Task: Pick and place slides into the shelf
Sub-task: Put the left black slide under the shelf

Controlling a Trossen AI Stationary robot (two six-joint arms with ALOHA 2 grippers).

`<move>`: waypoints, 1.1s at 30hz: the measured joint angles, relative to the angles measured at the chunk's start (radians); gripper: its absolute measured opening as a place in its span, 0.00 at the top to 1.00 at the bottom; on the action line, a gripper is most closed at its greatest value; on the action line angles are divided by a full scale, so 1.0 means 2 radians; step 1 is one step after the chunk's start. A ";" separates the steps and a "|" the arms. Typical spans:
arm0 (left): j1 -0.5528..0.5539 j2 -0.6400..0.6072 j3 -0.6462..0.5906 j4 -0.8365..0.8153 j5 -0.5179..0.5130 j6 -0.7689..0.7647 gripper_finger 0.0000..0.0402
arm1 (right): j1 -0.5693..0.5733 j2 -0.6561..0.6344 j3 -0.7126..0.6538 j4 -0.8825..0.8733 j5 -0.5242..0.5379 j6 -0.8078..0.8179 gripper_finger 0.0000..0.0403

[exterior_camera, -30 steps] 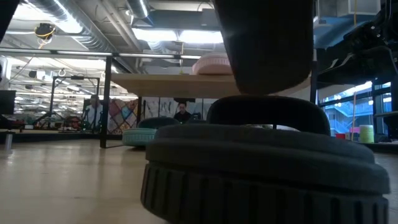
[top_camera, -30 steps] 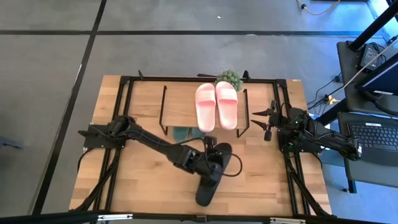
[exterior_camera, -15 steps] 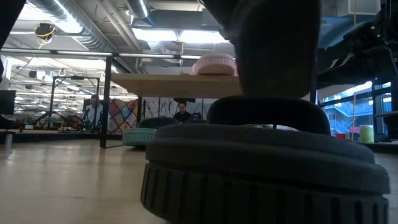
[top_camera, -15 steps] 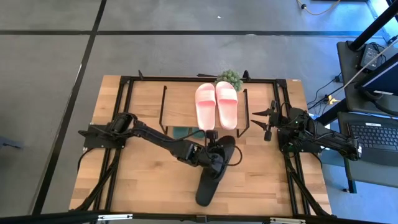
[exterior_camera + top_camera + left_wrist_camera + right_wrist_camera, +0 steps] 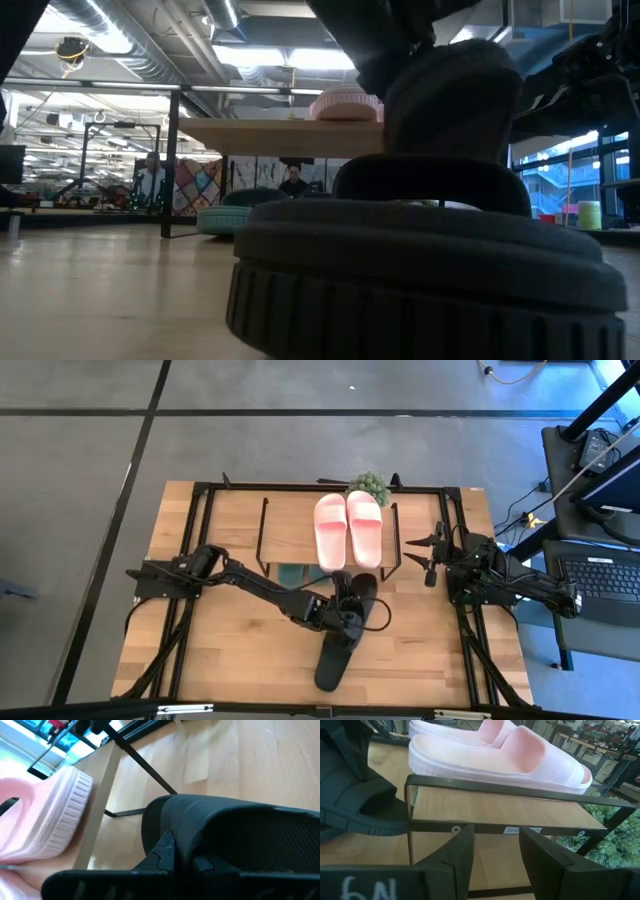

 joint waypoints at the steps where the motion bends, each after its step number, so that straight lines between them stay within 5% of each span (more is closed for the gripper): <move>1: 0.000 0.003 0.001 0.001 0.000 -0.005 0.99 | 0.000 0.000 0.000 0.000 0.000 0.000 0.61; 18: 0.000 0.010 0.000 -0.003 0.018 -0.007 0.98 | 0.000 0.000 0.000 0.000 0.000 0.017 0.61; 27: -0.002 0.010 0.000 -0.005 0.005 -0.003 0.99 | 0.000 0.000 0.000 0.065 -0.003 0.362 0.61; 33: -0.015 0.010 0.000 -0.006 0.002 0.016 0.99 | 0.000 0.000 0.000 0.070 -0.106 0.501 0.61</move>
